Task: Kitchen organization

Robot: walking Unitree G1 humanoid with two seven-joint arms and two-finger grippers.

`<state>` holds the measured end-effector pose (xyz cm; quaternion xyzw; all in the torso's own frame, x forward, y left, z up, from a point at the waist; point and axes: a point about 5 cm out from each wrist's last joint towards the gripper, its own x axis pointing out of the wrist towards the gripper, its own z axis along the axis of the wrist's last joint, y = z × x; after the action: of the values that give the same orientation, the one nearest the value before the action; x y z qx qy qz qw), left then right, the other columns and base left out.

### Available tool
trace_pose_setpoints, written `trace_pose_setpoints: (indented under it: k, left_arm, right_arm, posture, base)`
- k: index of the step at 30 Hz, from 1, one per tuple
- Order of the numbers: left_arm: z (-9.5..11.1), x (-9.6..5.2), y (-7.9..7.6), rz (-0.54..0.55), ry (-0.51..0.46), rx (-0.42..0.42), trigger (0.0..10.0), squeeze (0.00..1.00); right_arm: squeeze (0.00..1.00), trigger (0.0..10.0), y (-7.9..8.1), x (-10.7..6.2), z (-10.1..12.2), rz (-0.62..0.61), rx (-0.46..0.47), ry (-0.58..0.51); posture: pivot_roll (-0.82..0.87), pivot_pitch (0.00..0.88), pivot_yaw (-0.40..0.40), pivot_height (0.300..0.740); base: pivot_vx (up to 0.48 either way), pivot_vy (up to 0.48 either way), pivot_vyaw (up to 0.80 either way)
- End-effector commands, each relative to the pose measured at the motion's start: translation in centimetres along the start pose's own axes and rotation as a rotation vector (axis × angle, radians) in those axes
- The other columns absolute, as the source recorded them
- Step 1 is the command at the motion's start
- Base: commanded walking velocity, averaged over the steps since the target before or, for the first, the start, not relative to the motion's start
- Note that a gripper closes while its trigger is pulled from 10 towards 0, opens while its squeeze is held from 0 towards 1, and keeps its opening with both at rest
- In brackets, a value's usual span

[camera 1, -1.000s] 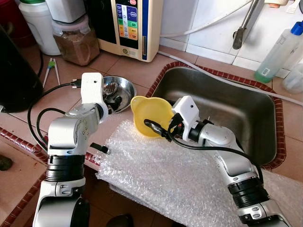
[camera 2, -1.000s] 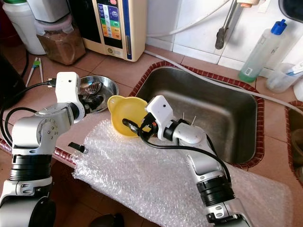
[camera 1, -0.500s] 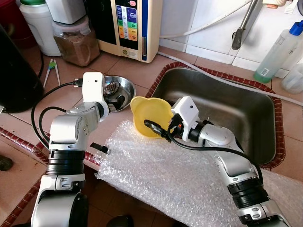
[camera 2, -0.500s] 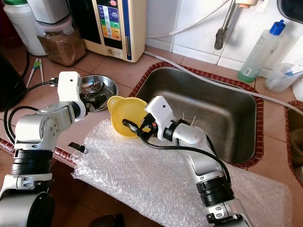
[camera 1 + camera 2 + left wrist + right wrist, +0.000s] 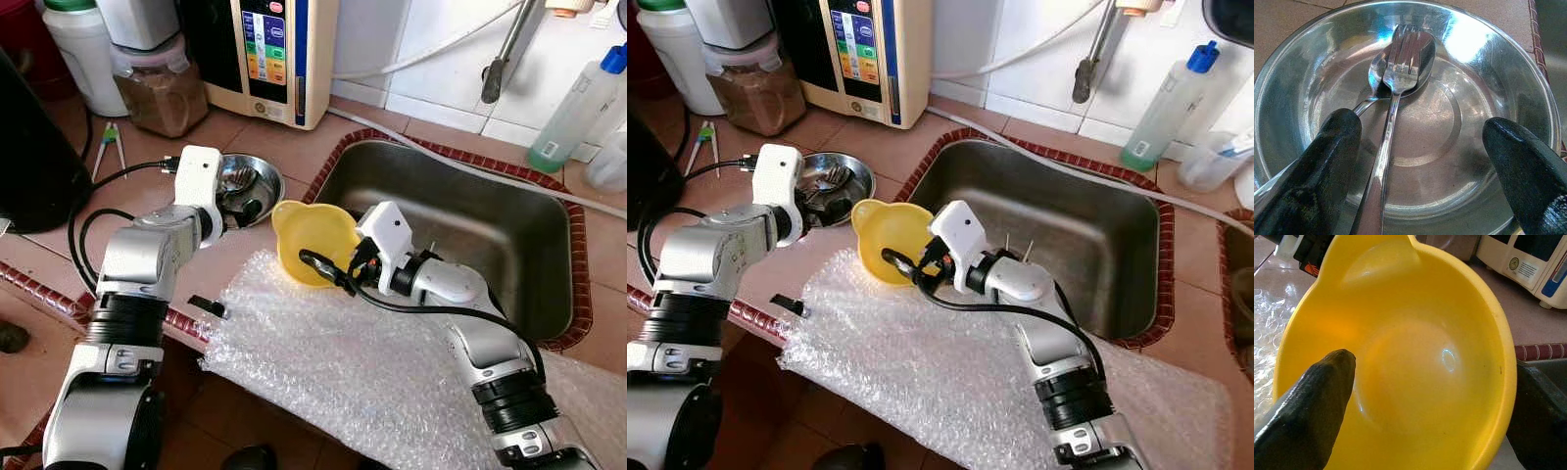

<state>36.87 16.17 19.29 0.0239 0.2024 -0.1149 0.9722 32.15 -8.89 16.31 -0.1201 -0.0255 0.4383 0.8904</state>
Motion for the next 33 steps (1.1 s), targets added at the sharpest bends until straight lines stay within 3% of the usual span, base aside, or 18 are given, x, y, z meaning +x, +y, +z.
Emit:
trace_pose_setpoints:
  k: [1, 5, 6, 7, 18, 23, 24, 25, 26, 29, 33]
  left_arm:
    - [-1.7, 0.4, 0.0, -0.019, 0.086, -0.013, 10.0, 1.00]
    - [-1.2, 0.5, 0.2, -0.015, 0.053, 0.016, 10.0, 1.00]
    - [-1.0, 0.5, 0.2, -0.018, 0.041, 0.020, 10.0, 0.88]
    - [-0.8, 0.5, 0.2, -0.014, 0.025, 0.024, 10.0, 0.00]
    - [0.7, 0.5, 0.4, 0.025, -0.060, 0.032, 10.0, 0.00]
    - [1.7, -0.3, -0.3, 0.004, -0.075, 0.021, 10.0, 0.00]
    - [1.9, -0.5, -0.4, -0.004, -0.086, 0.029, 10.0, 0.31]
    - [2.0, -0.6, -0.5, -0.010, -0.094, 0.034, 10.0, 0.31]
    - [2.8, -1.1, -0.4, 0.003, -0.143, 0.044, 10.0, 1.00]
    - [3.5, -1.7, 0.0, 0.013, -0.187, 0.061, 10.0, 1.00]
    - [2.8, -1.8, 0.4, 0.005, -0.156, 0.100, 10.0, 1.00]
  right_arm:
    - [0.00, 10.0, 0.2, 0.0, -0.1, 0.013, -0.005, 0.011]
    - [0.00, 10.0, 0.1, 0.0, 0.0, 0.012, -0.007, 0.010]
    - [0.00, 10.0, 0.1, 0.0, 0.0, 0.011, -0.007, 0.010]
    - [0.00, 10.0, 0.1, 0.0, 0.0, 0.011, -0.008, 0.010]
    - [0.00, 10.0, 0.0, 0.0, -0.1, 0.012, -0.009, 0.011]
    - [0.00, 10.0, 0.0, 0.0, -0.1, 0.013, -0.011, 0.015]
    - [0.00, 10.0, 0.0, 0.0, -0.1, 0.013, -0.011, 0.015]
    - [0.00, 10.0, 0.0, 0.0, -0.1, 0.013, -0.011, 0.015]
    - [0.00, 10.0, 0.0, -0.1, -0.2, 0.013, -0.011, 0.017]
    - [0.00, 10.0, 0.0, -0.1, -0.3, 0.015, -0.008, 0.022]
    - [0.00, 10.0, 0.0, 0.0, -0.3, 0.019, -0.008, 0.023]
  posture:
    - [0.06, 0.138, 0.003, 0.740]
    - [0.06, 0.136, 0.002, 0.740]
    - [0.06, 0.136, 0.003, 0.740]
    - [0.06, 0.135, 0.003, 0.740]
    - [0.05, 0.130, 0.004, 0.740]
    - [0.05, 0.130, 0.004, 0.740]
    - [0.05, 0.130, 0.002, 0.740]
    - [0.05, 0.131, 0.002, 0.740]
    - [0.06, 0.133, -0.001, 0.740]
    - [0.06, 0.135, -0.006, 0.740]
    - [0.06, 0.136, -0.005, 0.740]
  base:
    - [0.000, 0.000, 0.00]
    - [0.000, 0.000, 0.00]
    - [0.000, 0.000, 0.00]
    - [0.000, 0.000, 0.00]
    - [0.000, 0.000, 0.00]
    - [0.000, 0.000, 0.00]
    - [0.000, 0.000, 0.00]
    - [0.000, 0.000, 0.00]
    - [0.000, 0.000, 0.00]
    - [0.000, 0.000, 0.00]
    - [0.000, 0.000, 0.00]
